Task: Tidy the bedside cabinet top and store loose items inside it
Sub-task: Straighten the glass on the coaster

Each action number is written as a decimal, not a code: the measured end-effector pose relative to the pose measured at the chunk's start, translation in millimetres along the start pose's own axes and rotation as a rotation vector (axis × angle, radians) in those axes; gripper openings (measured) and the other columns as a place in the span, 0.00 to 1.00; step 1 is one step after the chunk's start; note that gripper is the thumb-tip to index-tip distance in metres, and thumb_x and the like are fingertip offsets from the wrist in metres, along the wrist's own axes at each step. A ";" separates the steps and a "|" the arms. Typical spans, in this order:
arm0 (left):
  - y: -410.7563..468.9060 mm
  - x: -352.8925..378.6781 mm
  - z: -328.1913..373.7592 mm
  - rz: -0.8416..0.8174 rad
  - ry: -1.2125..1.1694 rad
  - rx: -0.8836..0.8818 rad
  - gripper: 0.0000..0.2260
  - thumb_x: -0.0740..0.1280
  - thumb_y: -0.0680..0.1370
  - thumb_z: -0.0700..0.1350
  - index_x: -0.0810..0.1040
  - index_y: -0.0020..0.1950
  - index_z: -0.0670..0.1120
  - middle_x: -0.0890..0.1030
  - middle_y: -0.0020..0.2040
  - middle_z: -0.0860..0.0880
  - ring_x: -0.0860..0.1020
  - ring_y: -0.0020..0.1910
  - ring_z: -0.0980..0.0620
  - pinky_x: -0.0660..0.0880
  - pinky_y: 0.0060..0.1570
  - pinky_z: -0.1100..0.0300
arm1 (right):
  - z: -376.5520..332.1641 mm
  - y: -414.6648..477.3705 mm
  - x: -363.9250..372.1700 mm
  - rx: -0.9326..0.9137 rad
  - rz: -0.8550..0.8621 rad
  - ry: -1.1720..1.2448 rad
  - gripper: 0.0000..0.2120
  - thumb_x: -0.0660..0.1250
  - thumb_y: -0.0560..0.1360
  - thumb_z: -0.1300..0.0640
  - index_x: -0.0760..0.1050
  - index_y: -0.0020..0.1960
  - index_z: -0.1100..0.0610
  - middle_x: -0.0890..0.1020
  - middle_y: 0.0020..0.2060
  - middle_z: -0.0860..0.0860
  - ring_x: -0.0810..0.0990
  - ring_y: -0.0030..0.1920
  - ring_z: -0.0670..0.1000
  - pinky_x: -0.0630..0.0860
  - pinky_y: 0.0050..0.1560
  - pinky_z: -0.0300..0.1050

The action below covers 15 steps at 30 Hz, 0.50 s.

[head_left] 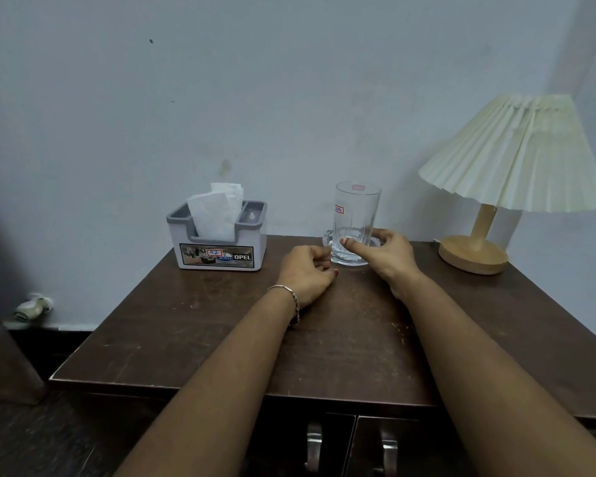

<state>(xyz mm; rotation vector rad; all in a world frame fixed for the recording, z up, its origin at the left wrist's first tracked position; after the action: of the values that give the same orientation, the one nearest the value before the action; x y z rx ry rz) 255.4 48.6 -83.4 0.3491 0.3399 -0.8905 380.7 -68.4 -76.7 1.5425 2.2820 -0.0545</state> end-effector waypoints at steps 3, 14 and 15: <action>-0.9 0.3 1.2 -0.001 0.016 0.007 0.23 0.71 0.72 0.37 0.73 0.67 0.40 0.80 0.61 0.46 0.79 0.58 0.54 0.71 0.63 0.65 | 0.9 0.7 0.6 -0.015 0.008 -0.007 0.43 0.77 0.50 0.33 0.80 0.58 0.55 0.84 0.55 0.49 0.81 0.56 0.48 0.77 0.61 0.50; 0.7 1.7 -1.9 -0.002 0.014 0.009 0.25 0.72 0.71 0.38 0.72 0.67 0.39 0.80 0.60 0.45 0.79 0.58 0.53 0.72 0.65 0.61 | -7.7 -6.8 2.7 -0.044 0.000 -0.073 0.39 0.79 0.58 0.39 0.76 0.64 0.57 0.80 0.61 0.52 0.78 0.60 0.51 0.75 0.63 0.51; 0.5 1.9 -1.8 -0.005 0.009 0.008 0.25 0.72 0.71 0.38 0.72 0.68 0.39 0.80 0.61 0.45 0.79 0.58 0.53 0.72 0.65 0.60 | -8.0 -7.1 2.0 -0.048 0.011 -0.094 0.40 0.79 0.60 0.41 0.73 0.66 0.57 0.78 0.63 0.53 0.76 0.63 0.52 0.73 0.64 0.50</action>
<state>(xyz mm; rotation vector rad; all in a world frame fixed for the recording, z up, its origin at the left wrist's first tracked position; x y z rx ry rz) 256.6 48.4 -85.7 0.3602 0.3458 -0.8955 371.3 -67.5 -71.3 1.4966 2.1859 -0.0669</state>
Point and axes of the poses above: each hand's wrist, its own y-axis towards the middle knuckle, its own x-axis out of the palm, z = x × y, the point moved 8 cm from there along y, towards the middle knuckle
